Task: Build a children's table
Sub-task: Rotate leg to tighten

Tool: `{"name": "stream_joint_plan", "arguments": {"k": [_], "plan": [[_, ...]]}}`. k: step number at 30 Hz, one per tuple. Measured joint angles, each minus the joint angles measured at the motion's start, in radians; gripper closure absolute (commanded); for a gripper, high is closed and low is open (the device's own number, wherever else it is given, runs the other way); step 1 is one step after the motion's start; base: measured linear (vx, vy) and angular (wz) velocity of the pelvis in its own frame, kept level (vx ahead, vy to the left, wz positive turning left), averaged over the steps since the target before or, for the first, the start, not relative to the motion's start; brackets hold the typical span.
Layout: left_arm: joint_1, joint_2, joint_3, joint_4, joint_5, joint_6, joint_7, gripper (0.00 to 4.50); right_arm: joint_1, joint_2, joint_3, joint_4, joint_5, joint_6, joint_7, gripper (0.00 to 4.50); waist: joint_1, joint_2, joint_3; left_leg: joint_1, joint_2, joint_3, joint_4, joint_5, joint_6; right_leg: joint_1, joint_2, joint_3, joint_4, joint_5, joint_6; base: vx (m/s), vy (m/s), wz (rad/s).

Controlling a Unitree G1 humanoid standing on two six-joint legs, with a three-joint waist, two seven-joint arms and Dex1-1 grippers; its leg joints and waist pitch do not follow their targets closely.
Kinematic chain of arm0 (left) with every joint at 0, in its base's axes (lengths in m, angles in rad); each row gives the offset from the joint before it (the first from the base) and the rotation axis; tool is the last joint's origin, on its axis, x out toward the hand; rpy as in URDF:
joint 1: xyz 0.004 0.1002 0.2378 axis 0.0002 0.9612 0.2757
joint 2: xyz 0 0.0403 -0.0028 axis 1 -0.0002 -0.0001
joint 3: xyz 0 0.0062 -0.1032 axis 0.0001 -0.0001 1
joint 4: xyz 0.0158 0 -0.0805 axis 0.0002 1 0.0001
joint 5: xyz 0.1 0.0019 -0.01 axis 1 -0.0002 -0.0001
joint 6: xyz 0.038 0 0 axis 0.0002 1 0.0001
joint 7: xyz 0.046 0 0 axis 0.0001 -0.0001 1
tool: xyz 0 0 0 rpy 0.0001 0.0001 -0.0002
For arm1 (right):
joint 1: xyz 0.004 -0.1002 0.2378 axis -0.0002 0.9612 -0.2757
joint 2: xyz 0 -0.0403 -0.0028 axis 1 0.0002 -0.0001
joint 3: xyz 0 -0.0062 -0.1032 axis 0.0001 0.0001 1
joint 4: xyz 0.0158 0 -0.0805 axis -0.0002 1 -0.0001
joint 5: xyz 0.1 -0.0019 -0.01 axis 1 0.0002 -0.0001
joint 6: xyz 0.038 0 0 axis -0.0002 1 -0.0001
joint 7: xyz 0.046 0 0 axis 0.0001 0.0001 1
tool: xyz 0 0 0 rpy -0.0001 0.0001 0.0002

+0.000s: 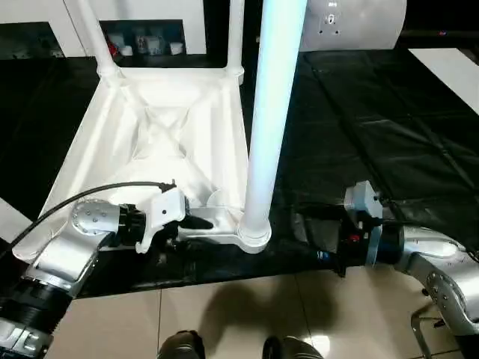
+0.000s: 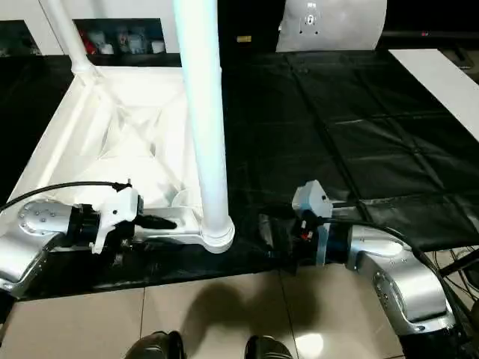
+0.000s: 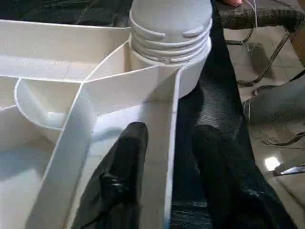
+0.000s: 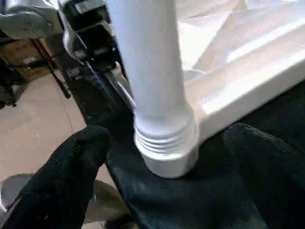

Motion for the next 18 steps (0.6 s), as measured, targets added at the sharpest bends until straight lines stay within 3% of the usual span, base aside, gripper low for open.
{"name": "stream_joint_plan", "arguments": {"k": [6,13,18], "plan": [[-0.015,-0.017,0.000,0.016,-0.009,0.008,-0.006,3.48,-0.001,0.000,0.002,-0.004,0.001,0.014,-0.003,0.00,0.016,0.000,0.000,0.000,0.000,0.000,0.000,0.000,0.000,0.000,0.000,0.000,0.000,0.000,0.000,0.000,0.000,0.00],[-0.023,-0.016,-0.001,0.027,0.002,-0.002,-0.025,4.22,-0.049,0.002,0.015,0.010,-0.007,0.015,-0.002,0.00,0.016,0.000,0.000,0.000,0.000,0.000,0.001,0.000,0.000,0.000,0.000,0.000,0.001,0.000,0.000,0.000,0.000,0.00],[-0.044,-0.010,-0.020,0.054,0.036,-0.059,-0.048,4.47,-0.080,0.013,0.035,0.082,-0.030,-0.030,0.020,0.00,0.015,0.004,-0.003,0.000,0.000,0.000,0.001,0.000,0.000,0.000,0.000,0.000,0.001,0.000,0.000,0.000,0.000,0.00]]}}
